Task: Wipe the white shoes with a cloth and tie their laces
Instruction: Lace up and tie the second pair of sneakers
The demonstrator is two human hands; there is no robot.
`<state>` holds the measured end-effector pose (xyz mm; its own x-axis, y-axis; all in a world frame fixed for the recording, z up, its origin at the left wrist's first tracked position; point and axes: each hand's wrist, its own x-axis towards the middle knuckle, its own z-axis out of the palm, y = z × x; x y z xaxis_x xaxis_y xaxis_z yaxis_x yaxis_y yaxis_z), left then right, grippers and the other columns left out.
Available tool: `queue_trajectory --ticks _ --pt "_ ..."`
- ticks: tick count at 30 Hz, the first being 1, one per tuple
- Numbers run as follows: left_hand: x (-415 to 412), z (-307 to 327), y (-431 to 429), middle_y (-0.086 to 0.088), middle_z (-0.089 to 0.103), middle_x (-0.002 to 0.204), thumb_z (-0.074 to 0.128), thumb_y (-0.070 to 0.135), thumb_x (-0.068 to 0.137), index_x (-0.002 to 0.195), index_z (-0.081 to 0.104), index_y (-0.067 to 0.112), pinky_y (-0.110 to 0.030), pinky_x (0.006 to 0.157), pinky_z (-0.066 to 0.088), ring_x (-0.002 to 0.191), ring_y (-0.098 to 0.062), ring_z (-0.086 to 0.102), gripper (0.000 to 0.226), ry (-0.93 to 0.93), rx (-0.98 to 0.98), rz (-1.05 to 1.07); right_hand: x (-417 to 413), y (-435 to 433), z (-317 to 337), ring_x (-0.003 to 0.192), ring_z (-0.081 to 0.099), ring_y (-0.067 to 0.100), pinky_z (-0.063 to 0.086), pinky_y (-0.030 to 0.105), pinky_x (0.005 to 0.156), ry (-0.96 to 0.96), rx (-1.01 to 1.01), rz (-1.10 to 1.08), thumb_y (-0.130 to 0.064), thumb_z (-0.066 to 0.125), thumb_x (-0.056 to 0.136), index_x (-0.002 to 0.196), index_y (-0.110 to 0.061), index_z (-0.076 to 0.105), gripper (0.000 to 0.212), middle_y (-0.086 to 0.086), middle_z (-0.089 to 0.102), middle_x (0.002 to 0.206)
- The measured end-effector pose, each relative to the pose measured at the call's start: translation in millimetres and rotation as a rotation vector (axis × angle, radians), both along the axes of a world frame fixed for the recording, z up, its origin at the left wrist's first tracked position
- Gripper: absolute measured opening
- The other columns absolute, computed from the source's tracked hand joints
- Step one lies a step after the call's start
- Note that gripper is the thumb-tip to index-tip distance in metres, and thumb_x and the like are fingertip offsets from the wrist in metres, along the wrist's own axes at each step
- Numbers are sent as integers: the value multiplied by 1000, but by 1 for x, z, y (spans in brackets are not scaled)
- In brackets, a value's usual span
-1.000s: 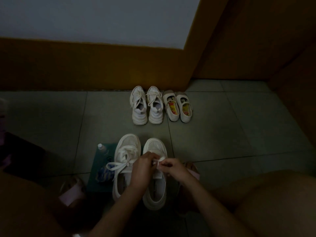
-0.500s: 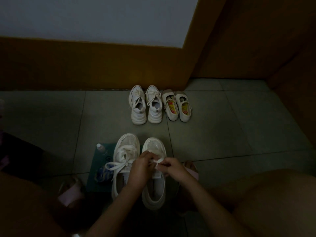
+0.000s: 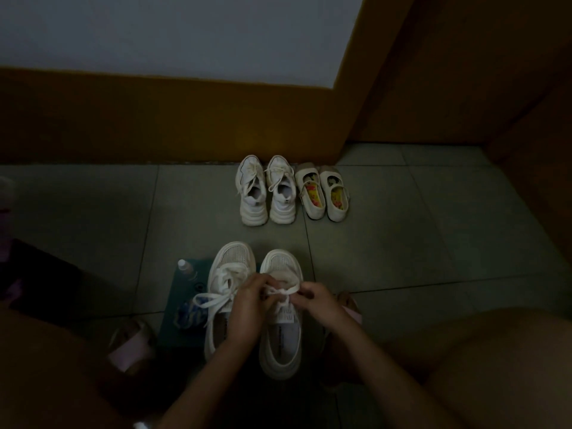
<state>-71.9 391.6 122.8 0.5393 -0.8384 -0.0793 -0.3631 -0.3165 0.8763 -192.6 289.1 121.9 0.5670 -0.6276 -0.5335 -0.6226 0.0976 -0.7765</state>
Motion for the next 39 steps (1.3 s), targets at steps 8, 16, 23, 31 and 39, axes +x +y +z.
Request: queue_trajectory --ticks 8,16,23,31,39 --pt "9 -3 7 11 62 81 67 9 80 76 63 24 -10 69 41 76 2 57 17 -26 68 5 0 1 5 68 51 -1 39 4 61 -15 -41 25 -6 60 89 78 -13 63 13 -5 59 73" --pt "10 -4 9 15 49 100 62 4 84 83 64 13 2 76 32 86 12 46 10 -98 53 -75 -2 3 11 69 53 2 39 6 60 69 -70 22 -6 60 88 84 -5 63 6 9 61 78" --pt "14 -1 18 10 51 91 53 4 89 81 57 13 -8 70 39 78 4 50 13 -70 86 4 -16 -5 13 83 61 16 47 23 76 386 -277 132 -24 60 88 86 -15 70 14 3 69 87" --pt "4 0 30 -7 61 71 52 12 87 72 56 9 -32 64 46 70 -20 58 16 146 132 83 -17 0 23 80 57 12 39 24 67 419 -317 167 -19 55 90 88 -16 67 12 0 66 85" --pt "2 11 23 3 69 78 63 7 84 78 66 20 -15 68 48 75 -3 64 15 258 107 19 -13 7 40 47 50 -15 35 2 47 131 -118 64 -6 62 87 98 2 65 14 3 59 77"
